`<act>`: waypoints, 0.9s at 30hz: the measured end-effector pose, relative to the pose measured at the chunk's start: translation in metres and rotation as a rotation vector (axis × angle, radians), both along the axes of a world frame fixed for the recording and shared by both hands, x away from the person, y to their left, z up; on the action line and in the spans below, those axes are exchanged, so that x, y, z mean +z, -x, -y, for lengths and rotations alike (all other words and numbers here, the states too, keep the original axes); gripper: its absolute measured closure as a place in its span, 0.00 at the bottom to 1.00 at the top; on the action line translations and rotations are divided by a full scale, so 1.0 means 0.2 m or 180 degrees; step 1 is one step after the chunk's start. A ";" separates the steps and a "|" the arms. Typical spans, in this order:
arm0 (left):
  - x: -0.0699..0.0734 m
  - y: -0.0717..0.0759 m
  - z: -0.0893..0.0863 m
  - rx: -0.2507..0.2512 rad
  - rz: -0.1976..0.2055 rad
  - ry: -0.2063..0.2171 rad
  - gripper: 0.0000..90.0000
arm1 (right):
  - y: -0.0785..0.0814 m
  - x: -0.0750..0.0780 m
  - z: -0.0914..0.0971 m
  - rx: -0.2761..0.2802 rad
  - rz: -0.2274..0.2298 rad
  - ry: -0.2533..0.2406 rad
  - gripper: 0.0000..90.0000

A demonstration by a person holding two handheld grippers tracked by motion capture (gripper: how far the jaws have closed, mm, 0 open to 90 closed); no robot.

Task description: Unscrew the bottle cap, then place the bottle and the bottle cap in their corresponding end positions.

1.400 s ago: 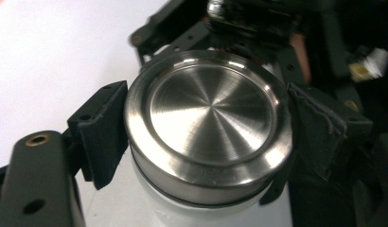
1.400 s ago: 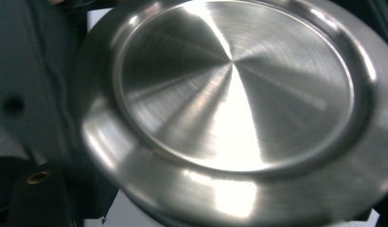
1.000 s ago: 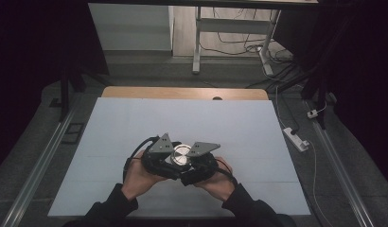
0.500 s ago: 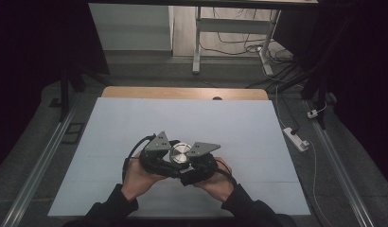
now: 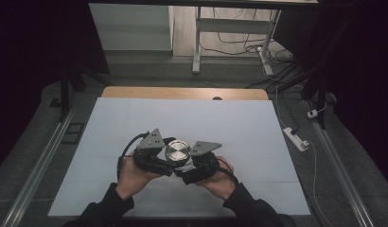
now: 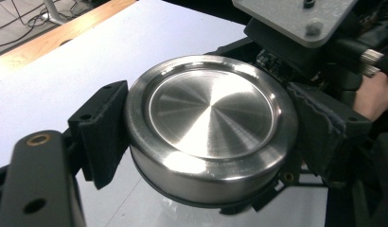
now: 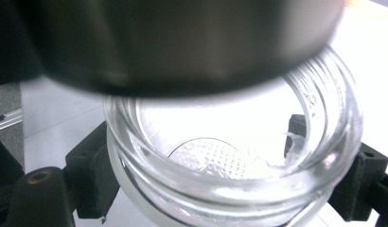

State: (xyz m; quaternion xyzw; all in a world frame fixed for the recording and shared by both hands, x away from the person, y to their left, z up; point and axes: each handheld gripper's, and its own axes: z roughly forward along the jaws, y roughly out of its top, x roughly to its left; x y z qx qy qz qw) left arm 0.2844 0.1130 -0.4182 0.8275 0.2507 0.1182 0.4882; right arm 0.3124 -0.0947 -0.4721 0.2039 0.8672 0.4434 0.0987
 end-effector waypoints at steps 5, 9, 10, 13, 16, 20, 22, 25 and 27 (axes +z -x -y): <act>0.00 0.01 -0.01 -0.0022 -0.0003 -0.0024 0.22 | -0.02 0.00 0.02 -0.0038 -0.0003 0.0004 0.16; -0.01 0.02 -0.02 -0.0046 -0.0003 -0.0035 0.22 | -0.03 0.01 0.04 -0.0070 0.0007 -0.0009 0.16; -0.01 0.02 -0.02 -0.0046 -0.0003 -0.0035 0.22 | -0.03 0.01 0.04 -0.0067 0.0012 -0.0015 0.16; -0.02 0.03 -0.02 -0.0078 0.0005 -0.0048 0.22 | -0.04 0.02 0.05 -0.0082 0.0024 -0.0025 0.16; -0.02 0.05 -0.02 -0.0094 0.0005 -0.0047 0.22 | -0.05 0.02 0.06 -0.0087 0.0039 -0.0036 0.16; -0.02 0.06 -0.02 -0.0132 0.0023 -0.0062 0.22 | -0.06 0.02 0.07 -0.0102 0.0023 -0.0041 0.16; -0.02 0.07 -0.02 -0.0158 0.0041 -0.0072 0.22 | -0.07 0.02 0.07 -0.0116 0.0032 -0.0040 0.16; -0.03 0.08 -0.02 -0.0178 0.0055 -0.0069 0.22 | -0.08 0.03 0.07 -0.0131 0.0040 -0.0048 0.16; -0.03 0.10 -0.02 -0.0209 0.0076 -0.0060 0.22 | -0.09 0.03 0.08 -0.0153 0.0061 -0.0045 0.16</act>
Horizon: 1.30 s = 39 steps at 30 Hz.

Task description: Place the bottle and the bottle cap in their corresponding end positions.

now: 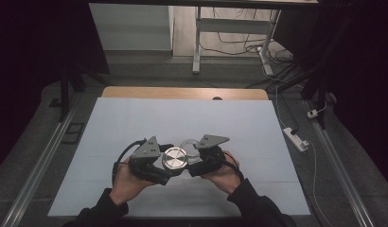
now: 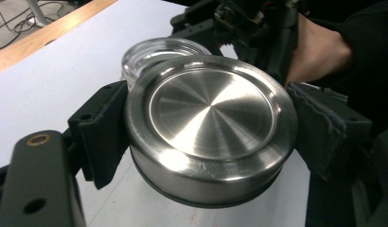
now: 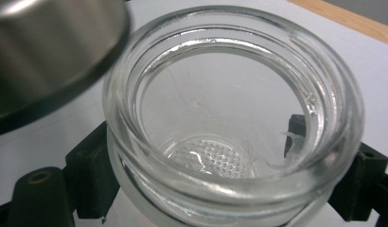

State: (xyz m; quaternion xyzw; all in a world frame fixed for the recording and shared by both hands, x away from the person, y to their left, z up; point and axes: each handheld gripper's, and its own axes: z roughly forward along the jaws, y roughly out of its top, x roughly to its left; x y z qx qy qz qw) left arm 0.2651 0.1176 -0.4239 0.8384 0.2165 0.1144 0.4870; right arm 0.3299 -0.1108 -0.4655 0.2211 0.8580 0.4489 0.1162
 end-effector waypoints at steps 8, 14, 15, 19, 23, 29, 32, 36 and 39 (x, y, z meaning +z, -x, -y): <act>-0.02 0.02 0.00 -0.0068 -0.0056 0.0067 0.22 | -0.04 0.02 0.03 -0.0095 0.0038 -0.0032 0.16; -0.04 0.04 0.01 -0.0105 -0.0052 0.0034 0.22 | -0.08 0.02 0.05 -0.0174 0.0058 -0.0040 0.16; -0.04 0.04 0.01 -0.0105 -0.0052 0.0034 0.22 | -0.08 0.02 0.05 -0.0174 0.0058 -0.0040 0.16; -0.07 0.04 0.01 -0.0139 -0.0075 0.0064 0.22 | -0.11 0.02 0.05 -0.0208 0.0073 -0.0036 0.16; -0.11 0.05 0.02 -0.0166 -0.0059 0.0088 0.22 | -0.14 0.03 0.04 -0.0229 0.0081 -0.0055 0.16; -0.15 0.06 0.03 -0.0157 -0.0021 0.0067 0.22 | -0.17 0.04 0.02 -0.0233 0.0105 -0.0060 0.16; -0.19 0.06 0.04 -0.0161 -0.0039 0.0078 0.22 | -0.19 0.04 0.00 -0.0236 0.0117 -0.0064 0.16; -0.25 0.05 0.06 -0.0126 -0.0014 0.0005 0.22 | -0.23 0.04 -0.03 -0.0264 0.0124 -0.0062 0.16; -0.28 0.04 0.07 -0.0111 -0.0027 -0.0011 0.22 | -0.25 0.04 -0.04 -0.0272 0.0131 -0.0062 0.16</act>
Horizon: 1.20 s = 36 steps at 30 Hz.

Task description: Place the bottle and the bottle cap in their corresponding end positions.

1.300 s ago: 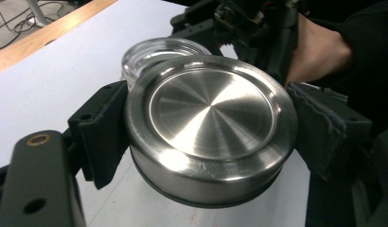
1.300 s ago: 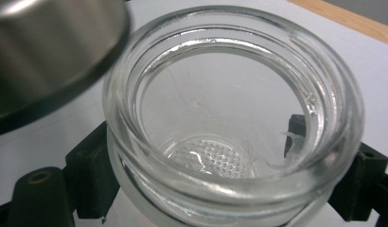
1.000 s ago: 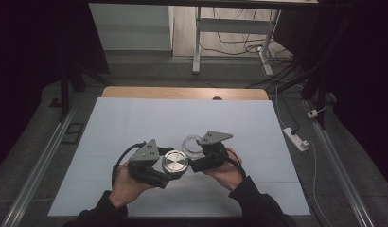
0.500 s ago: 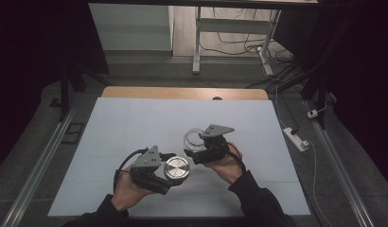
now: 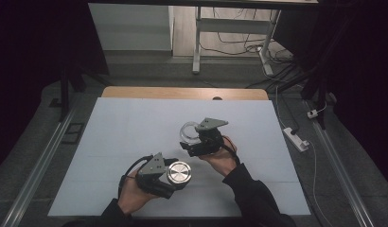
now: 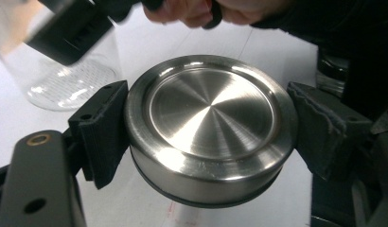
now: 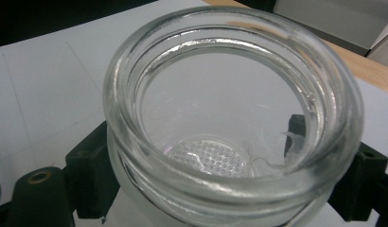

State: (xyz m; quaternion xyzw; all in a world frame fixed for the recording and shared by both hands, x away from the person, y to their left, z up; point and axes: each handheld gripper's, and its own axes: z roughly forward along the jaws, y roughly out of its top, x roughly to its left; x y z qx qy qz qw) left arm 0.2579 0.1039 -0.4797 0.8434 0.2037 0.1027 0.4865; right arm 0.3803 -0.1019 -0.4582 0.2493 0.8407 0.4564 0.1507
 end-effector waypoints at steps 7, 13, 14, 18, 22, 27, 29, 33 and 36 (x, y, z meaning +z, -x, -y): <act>-0.07 -0.05 0.01 0.0055 -0.0053 -0.0021 0.22 | -0.06 -0.01 -0.04 -0.0036 0.0013 -0.0011 0.16; -0.12 -0.09 0.02 0.0091 -0.0084 -0.0085 0.22 | -0.12 -0.03 -0.05 -0.0079 0.0027 -0.0013 0.16; -0.13 -0.09 0.02 0.0085 -0.0095 -0.0098 0.22 | -0.13 -0.03 -0.06 -0.0084 0.0018 -0.0013 0.16; -0.16 -0.12 0.04 0.0084 -0.0123 -0.0167 0.22 | -0.18 -0.05 -0.07 -0.0122 0.0004 0.0000 0.16; -0.18 -0.13 0.07 0.0066 -0.0129 -0.0231 0.22 | -0.22 -0.07 -0.09 -0.0147 -0.0004 0.0017 0.16; -0.21 -0.15 0.08 0.0064 -0.0171 -0.0306 0.22 | -0.26 -0.09 -0.12 -0.0152 -0.0018 0.0040 0.16; -0.22 -0.16 0.09 0.0080 -0.0180 -0.0340 0.22 | -0.28 -0.11 -0.13 -0.0144 -0.0011 0.0051 0.16; -0.23 -0.17 0.09 0.0067 -0.0223 -0.0402 0.22 | -0.31 -0.13 -0.15 -0.0150 -0.0031 0.0069 0.16; -0.24 -0.18 0.11 0.0086 -0.0279 -0.0448 0.22 | -0.33 -0.15 -0.15 -0.0154 -0.0039 0.0100 0.16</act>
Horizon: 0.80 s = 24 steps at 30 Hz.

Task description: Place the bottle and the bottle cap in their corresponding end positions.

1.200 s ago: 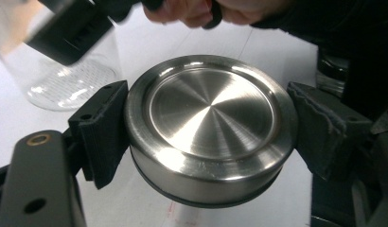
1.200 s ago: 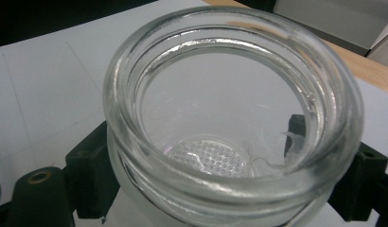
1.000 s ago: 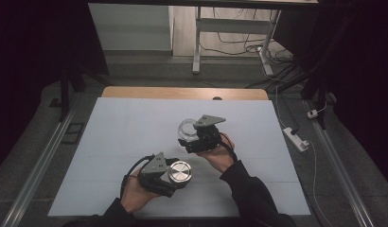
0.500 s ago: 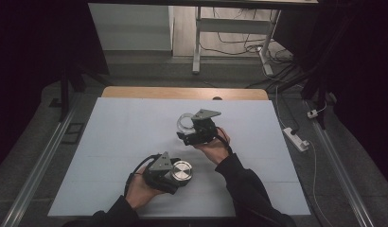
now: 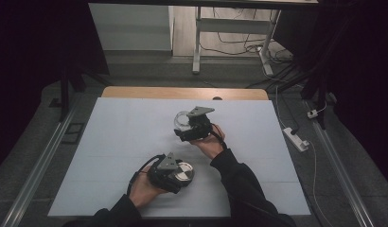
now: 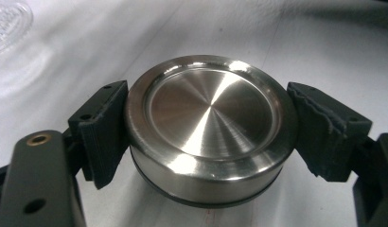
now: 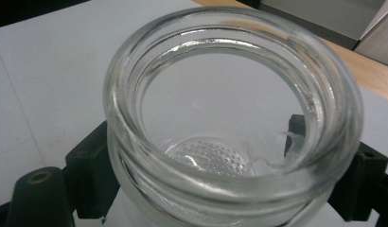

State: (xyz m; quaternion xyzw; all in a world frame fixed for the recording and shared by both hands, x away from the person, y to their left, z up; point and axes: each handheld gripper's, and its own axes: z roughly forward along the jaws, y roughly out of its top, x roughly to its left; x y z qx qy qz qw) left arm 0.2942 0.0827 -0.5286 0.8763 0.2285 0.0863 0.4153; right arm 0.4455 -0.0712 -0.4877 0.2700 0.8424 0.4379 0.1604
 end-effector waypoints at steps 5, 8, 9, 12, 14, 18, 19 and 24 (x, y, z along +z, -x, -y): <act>-0.02 -0.01 0.01 0.0002 -0.0051 -0.0107 0.22 | -0.02 -0.03 -0.01 -0.0015 -0.0028 0.0032 0.16; -0.03 -0.02 0.02 0.0015 -0.0075 -0.0145 0.22 | -0.02 -0.04 -0.01 -0.0015 -0.0038 0.0070 0.16; -0.03 -0.02 0.02 0.0020 -0.0081 -0.0167 0.22 | -0.02 -0.05 -0.02 -0.0013 -0.0042 0.0090 0.16; -0.03 -0.03 0.02 0.0039 -0.0099 -0.0212 0.21 | -0.03 -0.06 -0.02 -0.0024 -0.0041 0.0133 0.16; -0.04 -0.03 0.02 0.0042 -0.0120 -0.0214 0.21 | -0.03 -0.07 -0.02 -0.0040 -0.0044 0.0162 0.16; -0.04 -0.04 0.02 0.0048 -0.0160 -0.0235 0.21 | -0.04 -0.08 -0.01 -0.0062 -0.0056 0.0210 0.16; -0.04 -0.04 0.02 0.0044 -0.0168 -0.0253 0.21 | -0.05 -0.09 -0.01 -0.0081 -0.0070 0.0249 0.16; -0.06 -0.05 0.03 0.0029 -0.0233 -0.0318 0.21 | -0.05 -0.09 -0.01 -0.0091 -0.0109 0.0241 0.16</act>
